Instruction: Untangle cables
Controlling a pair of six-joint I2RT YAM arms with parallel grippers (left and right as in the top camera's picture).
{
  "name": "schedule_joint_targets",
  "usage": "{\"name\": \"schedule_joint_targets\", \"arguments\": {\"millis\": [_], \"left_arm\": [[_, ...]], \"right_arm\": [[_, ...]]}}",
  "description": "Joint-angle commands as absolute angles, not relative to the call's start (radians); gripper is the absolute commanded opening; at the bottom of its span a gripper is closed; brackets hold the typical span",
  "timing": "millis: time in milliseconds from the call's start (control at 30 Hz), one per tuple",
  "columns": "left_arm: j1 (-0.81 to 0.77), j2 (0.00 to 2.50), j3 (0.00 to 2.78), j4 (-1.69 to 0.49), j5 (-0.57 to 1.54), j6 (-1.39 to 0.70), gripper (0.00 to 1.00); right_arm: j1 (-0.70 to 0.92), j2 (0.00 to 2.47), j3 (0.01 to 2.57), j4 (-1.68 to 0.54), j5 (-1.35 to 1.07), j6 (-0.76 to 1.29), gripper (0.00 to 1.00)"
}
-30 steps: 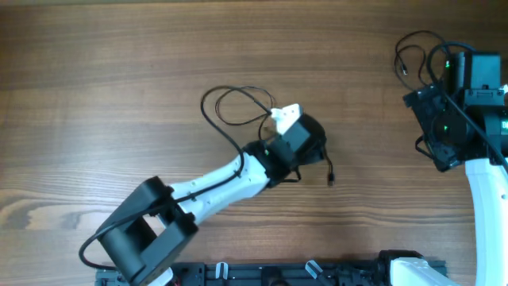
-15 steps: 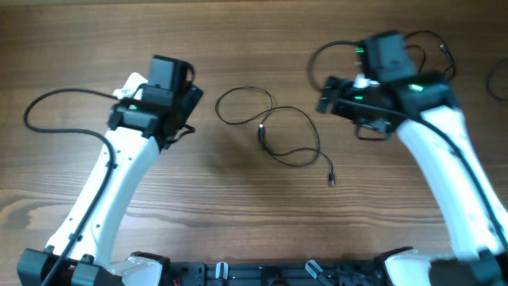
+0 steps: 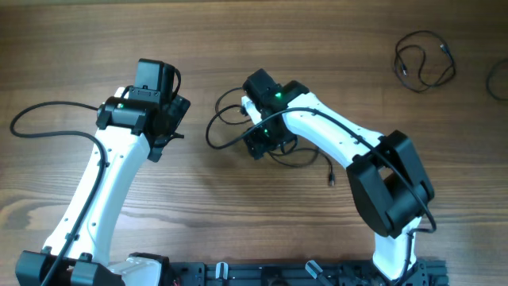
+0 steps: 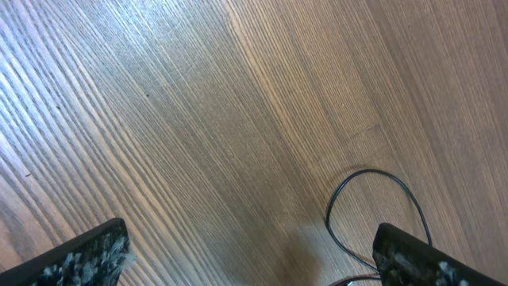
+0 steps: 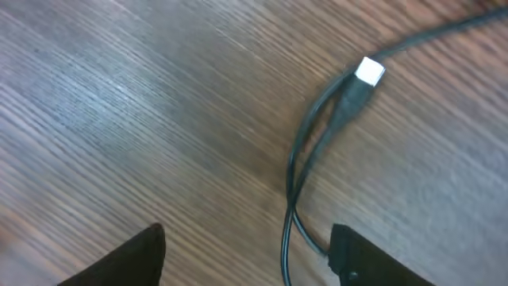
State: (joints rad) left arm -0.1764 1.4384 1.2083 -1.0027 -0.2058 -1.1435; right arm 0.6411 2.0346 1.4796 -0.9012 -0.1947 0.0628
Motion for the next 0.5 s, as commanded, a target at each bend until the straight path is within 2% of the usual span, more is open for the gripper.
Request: {"name": "schedule_joint_targets", "arguments": {"millis": [0, 100, 200, 233, 300, 333, 367, 467], "left_arm": [[-0.172, 1.429, 1.212, -1.004, -0.229, -1.156, 1.00], [-0.172, 1.429, 1.212, -1.004, -0.229, -1.157, 1.00], [-0.172, 1.429, 1.212, -1.004, -0.229, -1.157, 1.00], [-0.172, 1.429, 1.212, -1.004, -0.229, -1.157, 1.00], [-0.172, 1.429, 1.212, -1.004, -0.229, -1.157, 1.00], [-0.172, 1.429, 1.212, -1.004, -0.229, -1.157, 1.00], [-0.172, 1.429, 1.212, -1.004, -0.229, -1.157, 1.00], [-0.172, 1.429, 1.212, -1.004, -0.229, -1.157, 1.00]], "right_arm": [[0.645, 2.074, 1.477, -0.874, -0.170, 0.002, 0.66], [0.645, 2.098, 1.477, -0.877, -0.158, 0.002, 0.62], [0.646, 2.127, 1.477, -0.879, -0.154, 0.004, 0.42], [0.646, 2.141, 1.477, -0.880, -0.154, 0.004, 0.31], [0.646, 2.164, 1.477, -0.878, -0.142, 0.006, 0.20], [0.646, 2.170, 1.476, -0.879, -0.079, 0.056, 0.15], [0.646, 2.170, 1.471, -0.878, -0.020, 0.095, 0.05], [0.635, 2.167, 1.470, -0.903, 0.099, 0.234, 0.04]]}}
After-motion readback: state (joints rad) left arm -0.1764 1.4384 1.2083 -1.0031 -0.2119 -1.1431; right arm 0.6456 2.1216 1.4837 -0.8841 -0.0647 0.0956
